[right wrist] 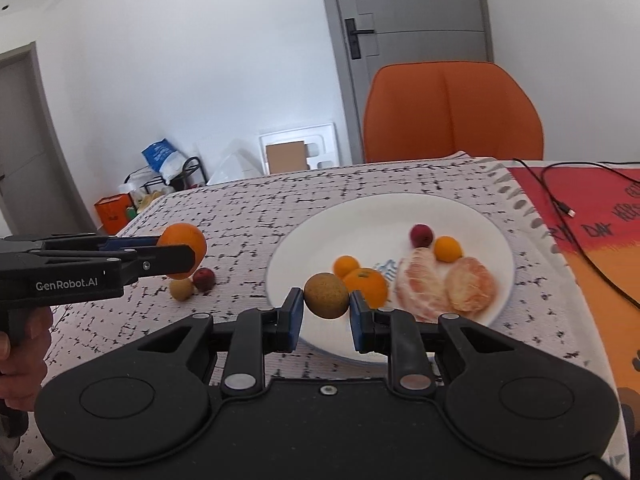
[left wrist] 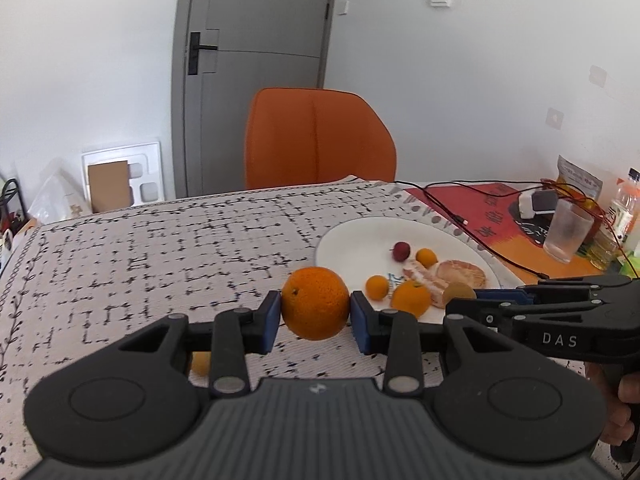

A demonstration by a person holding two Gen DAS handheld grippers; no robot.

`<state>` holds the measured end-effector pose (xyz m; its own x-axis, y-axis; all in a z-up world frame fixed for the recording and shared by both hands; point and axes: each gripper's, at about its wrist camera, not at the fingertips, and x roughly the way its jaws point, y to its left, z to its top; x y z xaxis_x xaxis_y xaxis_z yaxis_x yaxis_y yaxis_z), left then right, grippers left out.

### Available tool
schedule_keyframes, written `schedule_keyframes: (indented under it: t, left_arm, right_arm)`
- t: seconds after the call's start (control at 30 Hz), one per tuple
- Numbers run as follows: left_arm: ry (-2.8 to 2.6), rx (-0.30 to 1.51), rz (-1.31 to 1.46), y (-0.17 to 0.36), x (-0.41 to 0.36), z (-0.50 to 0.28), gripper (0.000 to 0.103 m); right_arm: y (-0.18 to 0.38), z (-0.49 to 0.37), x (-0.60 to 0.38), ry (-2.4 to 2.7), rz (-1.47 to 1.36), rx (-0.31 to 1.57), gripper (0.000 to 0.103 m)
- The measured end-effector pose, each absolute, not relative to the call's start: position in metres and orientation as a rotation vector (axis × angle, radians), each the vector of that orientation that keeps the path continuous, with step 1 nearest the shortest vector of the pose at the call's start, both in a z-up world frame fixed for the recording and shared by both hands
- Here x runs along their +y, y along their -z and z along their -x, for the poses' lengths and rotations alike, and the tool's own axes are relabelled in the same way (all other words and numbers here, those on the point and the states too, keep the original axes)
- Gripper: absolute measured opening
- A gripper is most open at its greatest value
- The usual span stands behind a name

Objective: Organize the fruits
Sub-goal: 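Carry the orange over the plate with the left gripper while the right grasps a brown round fruit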

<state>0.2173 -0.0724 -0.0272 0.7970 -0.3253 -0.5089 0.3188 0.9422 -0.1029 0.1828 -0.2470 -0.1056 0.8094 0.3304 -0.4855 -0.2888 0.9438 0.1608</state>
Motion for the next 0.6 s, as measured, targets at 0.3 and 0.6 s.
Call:
schedule_keyframes:
  t: [0.3, 0.6]
  left_arm:
    - [0.382, 0.552, -0.016, 0.028, -0.098, -0.222, 0.036]
    - [0.394, 0.567, -0.041, 0.03, -0.114, -0.229, 0.036]
  right_arm:
    - [0.113, -0.181, -0.265, -0.308, -0.108, 0.54, 0.023]
    - [0.12, -0.181, -0.28, -0.283, -0.139, 0.537, 0.029]
